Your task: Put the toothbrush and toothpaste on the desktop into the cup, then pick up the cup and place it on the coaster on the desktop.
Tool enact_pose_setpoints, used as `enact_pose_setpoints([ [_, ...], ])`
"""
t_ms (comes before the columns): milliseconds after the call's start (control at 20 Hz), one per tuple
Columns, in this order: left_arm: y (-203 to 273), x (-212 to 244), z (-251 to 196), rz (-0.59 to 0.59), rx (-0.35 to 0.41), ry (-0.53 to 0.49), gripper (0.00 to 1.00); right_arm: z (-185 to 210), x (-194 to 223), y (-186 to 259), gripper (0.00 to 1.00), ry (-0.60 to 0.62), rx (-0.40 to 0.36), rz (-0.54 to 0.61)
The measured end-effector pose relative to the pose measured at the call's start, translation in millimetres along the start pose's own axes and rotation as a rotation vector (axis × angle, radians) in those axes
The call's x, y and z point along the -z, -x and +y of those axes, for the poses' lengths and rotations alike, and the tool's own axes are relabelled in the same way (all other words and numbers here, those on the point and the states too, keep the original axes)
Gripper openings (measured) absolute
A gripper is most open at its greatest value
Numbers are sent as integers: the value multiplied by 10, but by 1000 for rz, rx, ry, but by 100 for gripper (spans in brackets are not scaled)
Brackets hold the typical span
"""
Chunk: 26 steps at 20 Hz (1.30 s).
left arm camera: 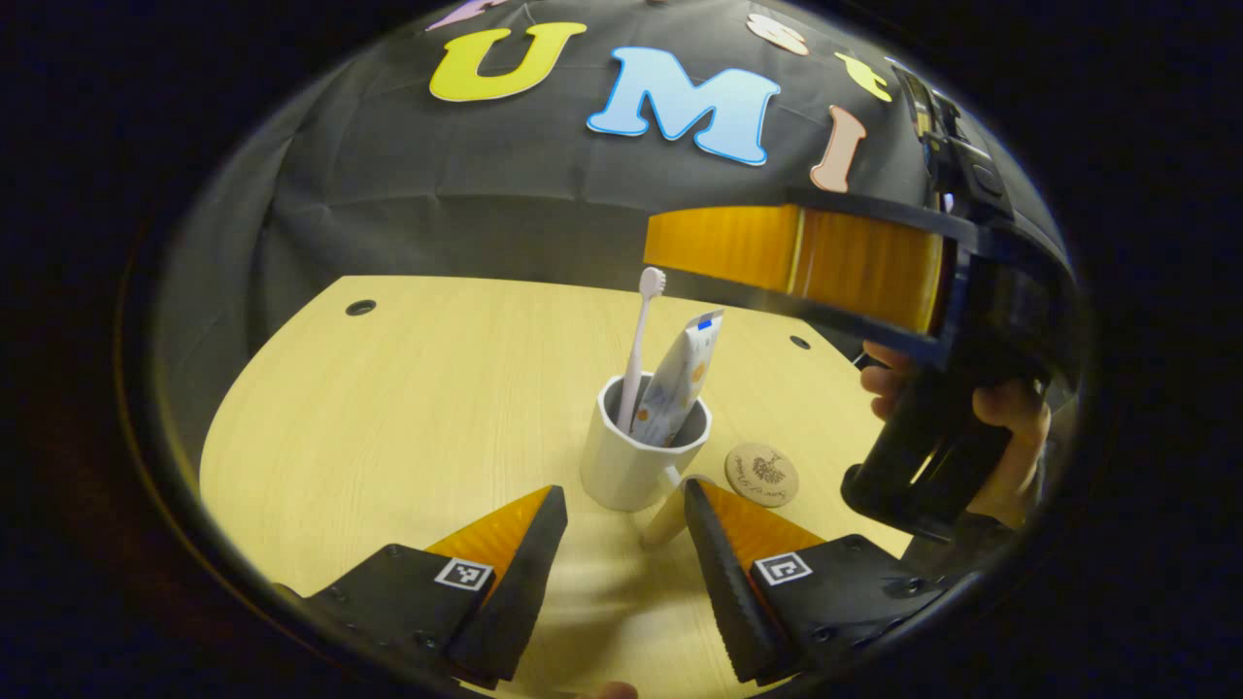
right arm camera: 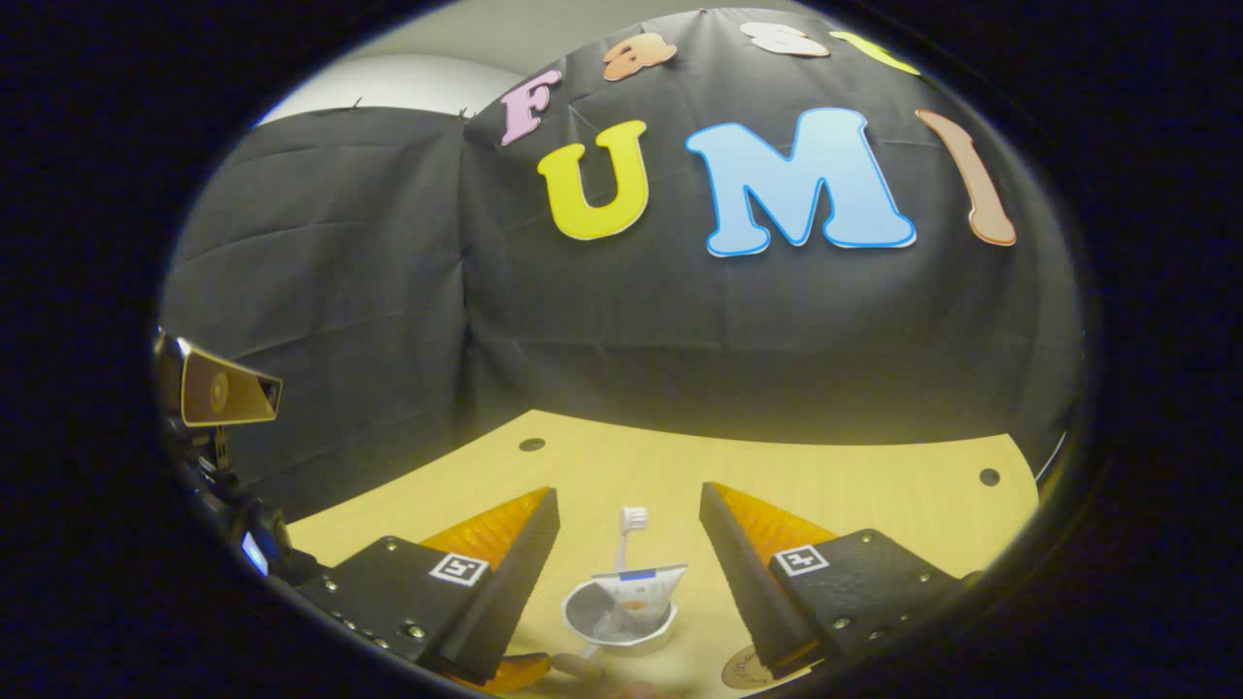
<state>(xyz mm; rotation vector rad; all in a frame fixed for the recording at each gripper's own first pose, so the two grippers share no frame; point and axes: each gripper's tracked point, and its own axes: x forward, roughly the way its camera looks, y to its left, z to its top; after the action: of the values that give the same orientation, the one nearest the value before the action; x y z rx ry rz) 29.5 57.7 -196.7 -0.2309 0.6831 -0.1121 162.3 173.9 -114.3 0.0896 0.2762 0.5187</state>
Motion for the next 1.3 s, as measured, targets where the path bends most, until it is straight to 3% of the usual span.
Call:
enact_pose_setpoints([
  [450, -163, -51, -292, 54, 14, -29, 83, -602, -328, 551, 91, -52, 145, -30],
  [700, -318, -29, -357, 112, -3, 26, 81, -888, -405, 899, 91, -17, 221, -41],
  [750, -351, -5, -350, 128, -18, 31, 84, -924, -400, 967, 91, -8, 234, -36],
  [1100, -515, 135, -222, 246, -132, 113, 82, -1034, -261, 1285, 91, 0, 248, 13],
  [1300, -651, 209, -199, 314, -151, 157, 80, -1108, -141, 1419, 91, -20, 248, 46],
])
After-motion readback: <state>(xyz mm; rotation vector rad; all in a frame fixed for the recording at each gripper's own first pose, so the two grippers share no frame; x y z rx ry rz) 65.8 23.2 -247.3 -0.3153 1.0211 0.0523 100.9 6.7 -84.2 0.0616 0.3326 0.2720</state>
